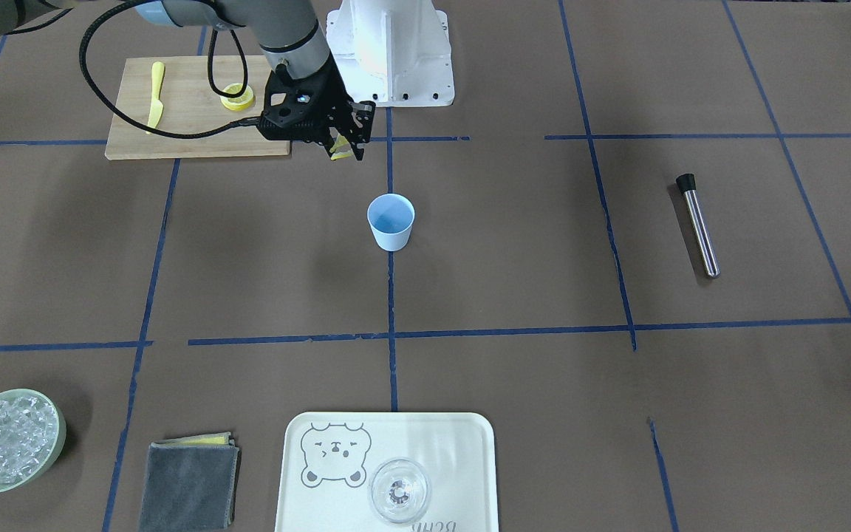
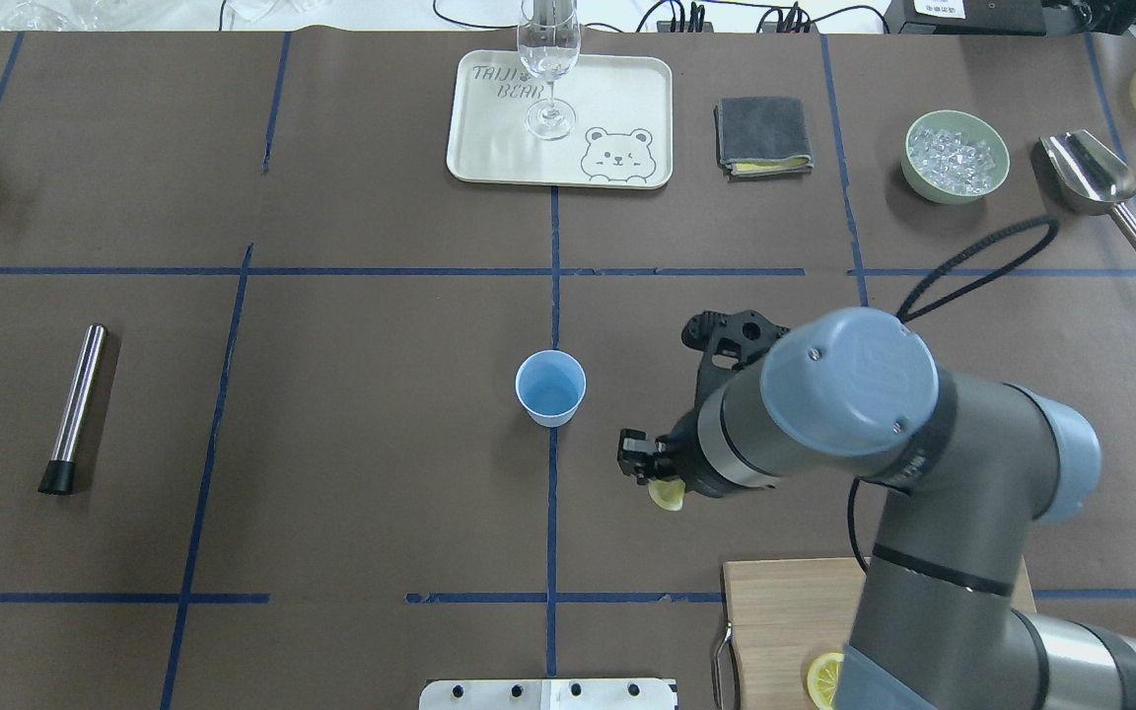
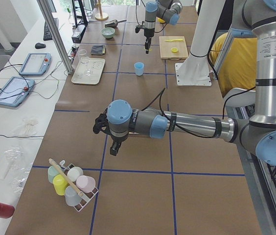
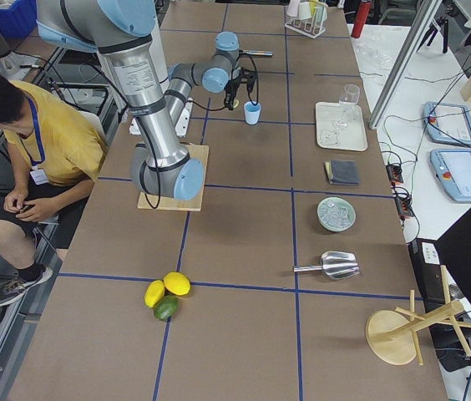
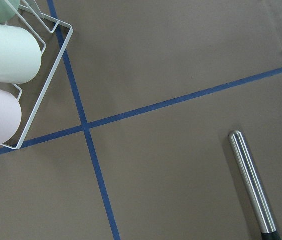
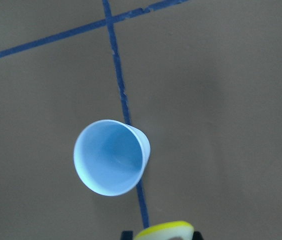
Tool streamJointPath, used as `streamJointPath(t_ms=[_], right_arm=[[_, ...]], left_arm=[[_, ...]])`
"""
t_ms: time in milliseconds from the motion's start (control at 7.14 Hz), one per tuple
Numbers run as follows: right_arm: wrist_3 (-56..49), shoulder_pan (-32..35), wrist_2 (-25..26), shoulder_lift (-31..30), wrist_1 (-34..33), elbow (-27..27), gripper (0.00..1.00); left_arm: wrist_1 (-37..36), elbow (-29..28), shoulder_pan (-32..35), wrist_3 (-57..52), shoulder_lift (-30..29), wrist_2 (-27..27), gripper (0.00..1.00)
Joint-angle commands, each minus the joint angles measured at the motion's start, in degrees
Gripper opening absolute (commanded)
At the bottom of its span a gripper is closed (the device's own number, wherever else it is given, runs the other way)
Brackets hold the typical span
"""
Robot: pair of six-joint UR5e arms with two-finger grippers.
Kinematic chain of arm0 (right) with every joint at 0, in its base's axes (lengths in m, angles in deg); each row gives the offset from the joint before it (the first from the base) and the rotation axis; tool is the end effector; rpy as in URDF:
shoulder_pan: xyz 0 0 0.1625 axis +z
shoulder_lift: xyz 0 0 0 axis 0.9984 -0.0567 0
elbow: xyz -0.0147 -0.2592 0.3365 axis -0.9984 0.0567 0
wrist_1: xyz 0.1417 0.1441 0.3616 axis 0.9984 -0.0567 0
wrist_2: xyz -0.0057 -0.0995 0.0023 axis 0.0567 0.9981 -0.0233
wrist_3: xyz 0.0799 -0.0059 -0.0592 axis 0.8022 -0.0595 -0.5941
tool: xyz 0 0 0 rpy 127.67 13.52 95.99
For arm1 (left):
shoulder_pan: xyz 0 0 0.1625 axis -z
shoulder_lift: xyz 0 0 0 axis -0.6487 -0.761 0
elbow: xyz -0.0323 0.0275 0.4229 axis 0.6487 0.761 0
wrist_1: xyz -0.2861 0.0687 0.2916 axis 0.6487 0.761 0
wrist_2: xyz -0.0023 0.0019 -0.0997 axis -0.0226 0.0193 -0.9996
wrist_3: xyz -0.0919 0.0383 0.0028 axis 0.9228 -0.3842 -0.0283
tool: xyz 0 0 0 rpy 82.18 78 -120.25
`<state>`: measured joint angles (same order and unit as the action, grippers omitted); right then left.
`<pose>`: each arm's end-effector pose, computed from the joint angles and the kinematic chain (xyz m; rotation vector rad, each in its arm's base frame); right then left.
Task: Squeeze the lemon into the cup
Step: 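Lift the lemon slice with the right gripper and carry it over the blue cup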
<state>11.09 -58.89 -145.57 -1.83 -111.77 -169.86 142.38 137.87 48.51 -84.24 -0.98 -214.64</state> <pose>-0.4893 -0.3725 0.1574 -0.0338 -0.9985 0.2192 -0.0459 -0.4659 0.5759 0.2544 0.9022 0.2278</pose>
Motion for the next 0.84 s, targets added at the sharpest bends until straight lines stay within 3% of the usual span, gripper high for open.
streamJointPath(t_ms=[0,420,700], right_arm=[[3.5,1.0,-0.1,5.7,9.3,11.2,0.47],[4.3,0.9,0.0,5.8,11.4,14.0,0.48],[4.1,0.7,-0.1,5.6,11.4,14.7,0.54]], left_arm=[[0.0,0.0,0.0,0.0,0.0,0.0,1.0],[0.0,0.1,0.0,0.0,0.0,0.0,1.0],[0.0,0.1,0.0,0.1,0.0,-0.5,1.0]])
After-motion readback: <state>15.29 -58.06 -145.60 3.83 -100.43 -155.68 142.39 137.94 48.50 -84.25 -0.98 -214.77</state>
